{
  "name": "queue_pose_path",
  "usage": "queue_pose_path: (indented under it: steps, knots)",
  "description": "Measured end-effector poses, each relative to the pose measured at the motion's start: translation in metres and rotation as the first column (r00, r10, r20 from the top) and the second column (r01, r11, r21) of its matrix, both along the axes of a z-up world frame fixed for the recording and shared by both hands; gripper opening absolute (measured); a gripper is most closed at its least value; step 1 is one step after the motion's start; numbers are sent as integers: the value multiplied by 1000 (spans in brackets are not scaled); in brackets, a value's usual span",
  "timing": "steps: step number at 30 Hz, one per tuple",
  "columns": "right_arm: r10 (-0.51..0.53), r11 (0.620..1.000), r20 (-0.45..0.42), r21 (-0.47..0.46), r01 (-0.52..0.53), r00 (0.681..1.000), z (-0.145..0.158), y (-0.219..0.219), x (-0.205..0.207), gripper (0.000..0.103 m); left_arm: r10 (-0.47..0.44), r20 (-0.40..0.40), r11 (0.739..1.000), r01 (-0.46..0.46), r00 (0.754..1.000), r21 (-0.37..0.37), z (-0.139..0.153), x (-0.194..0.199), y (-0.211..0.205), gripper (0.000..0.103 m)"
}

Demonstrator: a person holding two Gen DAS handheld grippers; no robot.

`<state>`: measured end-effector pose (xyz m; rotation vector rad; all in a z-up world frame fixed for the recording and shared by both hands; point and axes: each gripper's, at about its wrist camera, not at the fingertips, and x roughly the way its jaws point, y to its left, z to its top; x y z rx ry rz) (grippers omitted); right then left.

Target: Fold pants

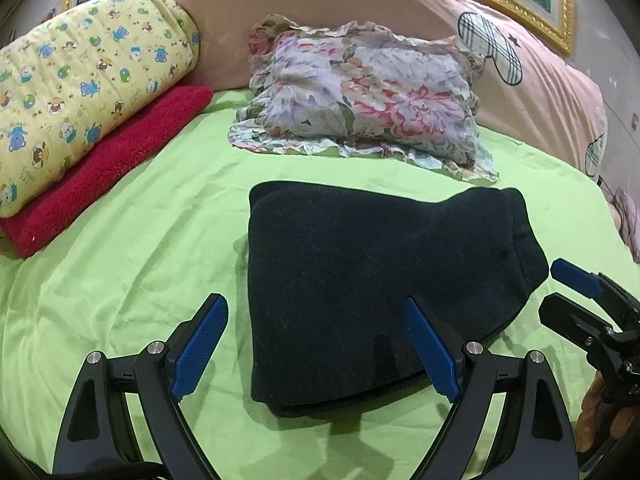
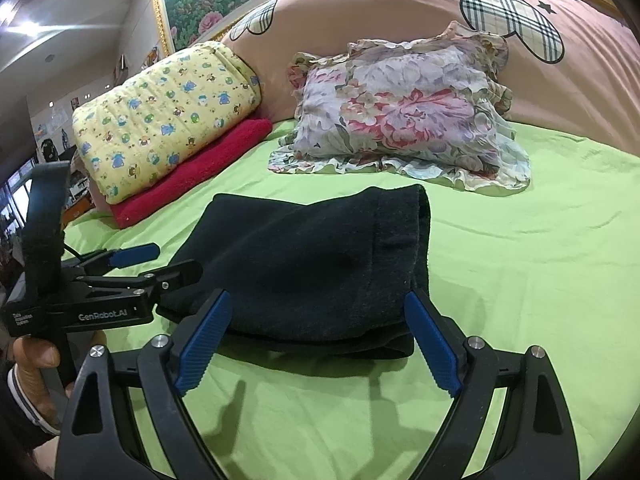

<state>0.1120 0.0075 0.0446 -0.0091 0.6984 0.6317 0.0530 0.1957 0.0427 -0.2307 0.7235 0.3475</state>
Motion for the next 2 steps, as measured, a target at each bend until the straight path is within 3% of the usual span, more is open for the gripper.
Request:
queue_pose_path:
  steps: [2]
  knots:
    - [-3, 1000, -3, 14, 3, 1000, 0, -1, 1, 89, 0, -8, 1000, 0, 1000, -4, 1, 0, -2, 90]
